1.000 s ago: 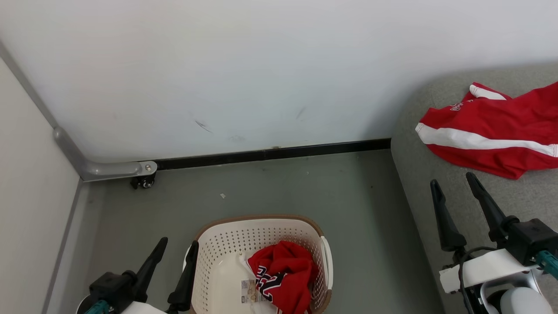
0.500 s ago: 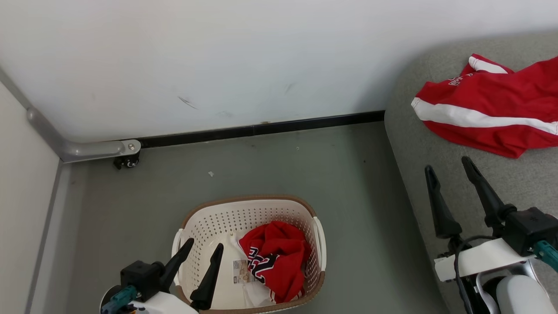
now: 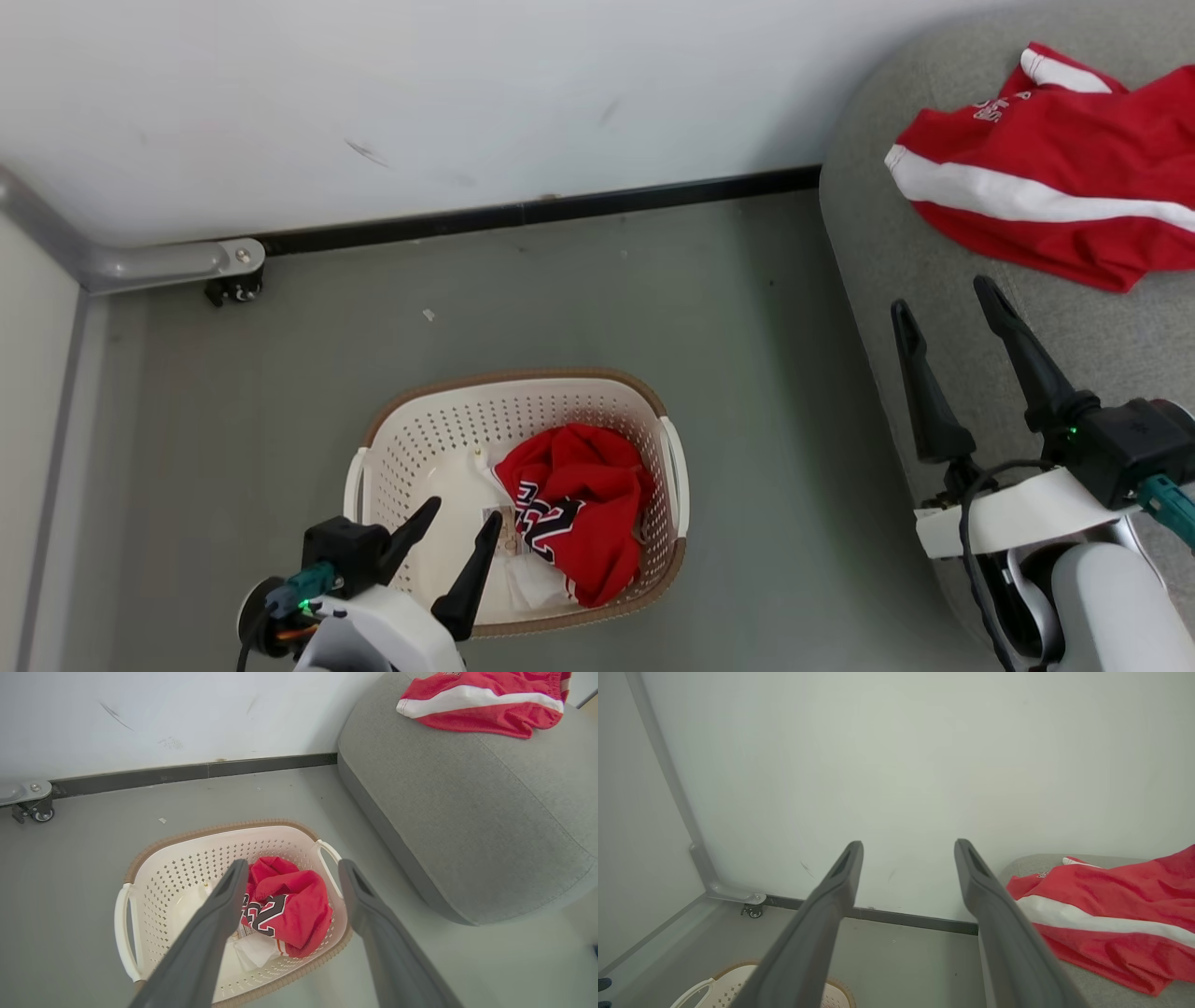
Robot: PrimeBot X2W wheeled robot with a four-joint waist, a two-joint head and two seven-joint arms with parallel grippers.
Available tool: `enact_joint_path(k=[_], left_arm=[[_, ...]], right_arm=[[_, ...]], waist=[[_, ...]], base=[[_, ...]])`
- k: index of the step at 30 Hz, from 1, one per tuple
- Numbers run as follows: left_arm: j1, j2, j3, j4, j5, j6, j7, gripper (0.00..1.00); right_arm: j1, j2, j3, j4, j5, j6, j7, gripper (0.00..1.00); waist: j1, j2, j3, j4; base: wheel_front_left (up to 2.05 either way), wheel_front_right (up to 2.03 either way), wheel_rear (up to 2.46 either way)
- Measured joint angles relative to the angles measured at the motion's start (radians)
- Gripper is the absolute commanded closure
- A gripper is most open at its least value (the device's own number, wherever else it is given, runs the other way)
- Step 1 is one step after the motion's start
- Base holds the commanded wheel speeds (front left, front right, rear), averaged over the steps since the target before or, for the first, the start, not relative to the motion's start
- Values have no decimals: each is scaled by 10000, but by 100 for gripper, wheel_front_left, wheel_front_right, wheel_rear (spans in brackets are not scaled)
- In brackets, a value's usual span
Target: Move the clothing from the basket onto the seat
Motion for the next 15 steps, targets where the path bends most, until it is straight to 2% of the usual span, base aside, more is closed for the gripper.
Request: enact_joint_path(k=[15], left_arm=[[-1505, 31, -717, 600, 708, -107, 616, 0]], right_arm=[[-859, -6, 184, -165, 6, 0, 0, 0]], waist=[[0, 0, 1193, -193]], base=[[0, 0, 0]])
